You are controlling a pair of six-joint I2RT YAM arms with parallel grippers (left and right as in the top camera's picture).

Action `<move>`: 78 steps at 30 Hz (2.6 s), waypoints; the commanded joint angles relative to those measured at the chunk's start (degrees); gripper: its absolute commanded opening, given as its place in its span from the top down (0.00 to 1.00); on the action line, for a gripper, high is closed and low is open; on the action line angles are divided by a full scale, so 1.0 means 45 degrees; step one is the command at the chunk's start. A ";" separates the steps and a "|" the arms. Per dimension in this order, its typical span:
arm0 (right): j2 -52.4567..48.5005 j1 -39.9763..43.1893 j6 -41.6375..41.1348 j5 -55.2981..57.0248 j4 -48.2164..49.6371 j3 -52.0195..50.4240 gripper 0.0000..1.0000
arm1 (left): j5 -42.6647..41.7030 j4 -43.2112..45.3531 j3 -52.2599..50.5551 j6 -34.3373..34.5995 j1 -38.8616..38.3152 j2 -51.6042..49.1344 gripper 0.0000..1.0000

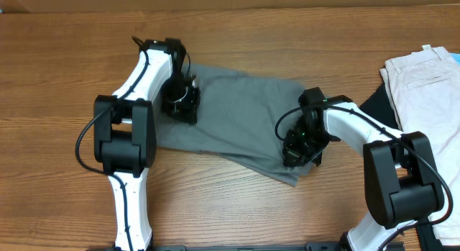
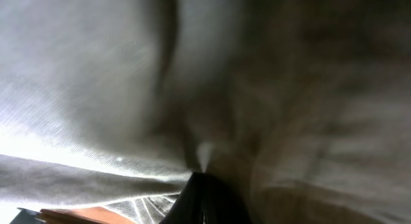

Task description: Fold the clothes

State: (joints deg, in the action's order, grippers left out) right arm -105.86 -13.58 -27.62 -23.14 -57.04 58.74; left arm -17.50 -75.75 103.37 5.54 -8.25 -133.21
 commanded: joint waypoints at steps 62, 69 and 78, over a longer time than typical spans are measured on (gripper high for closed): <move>-0.2205 0.1039 -0.2200 -0.0335 0.3827 0.2205 0.96 | 0.3900 0.5095 0.3541 0.1083 0.3361 -0.2613 0.43; -0.2205 0.1341 -0.2186 0.0204 0.3721 0.2521 0.96 | 0.4041 0.4954 0.4376 0.1107 0.3973 -0.2375 0.34; -0.2205 0.2696 -0.0879 0.2152 0.0078 0.6557 0.96 | 0.4556 0.2089 0.9515 0.1112 0.4085 -0.2084 0.29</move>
State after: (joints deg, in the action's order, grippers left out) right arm -115.77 -4.01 -35.22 -20.88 -53.10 80.27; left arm 0.60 -63.09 135.79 10.24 10.55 -143.83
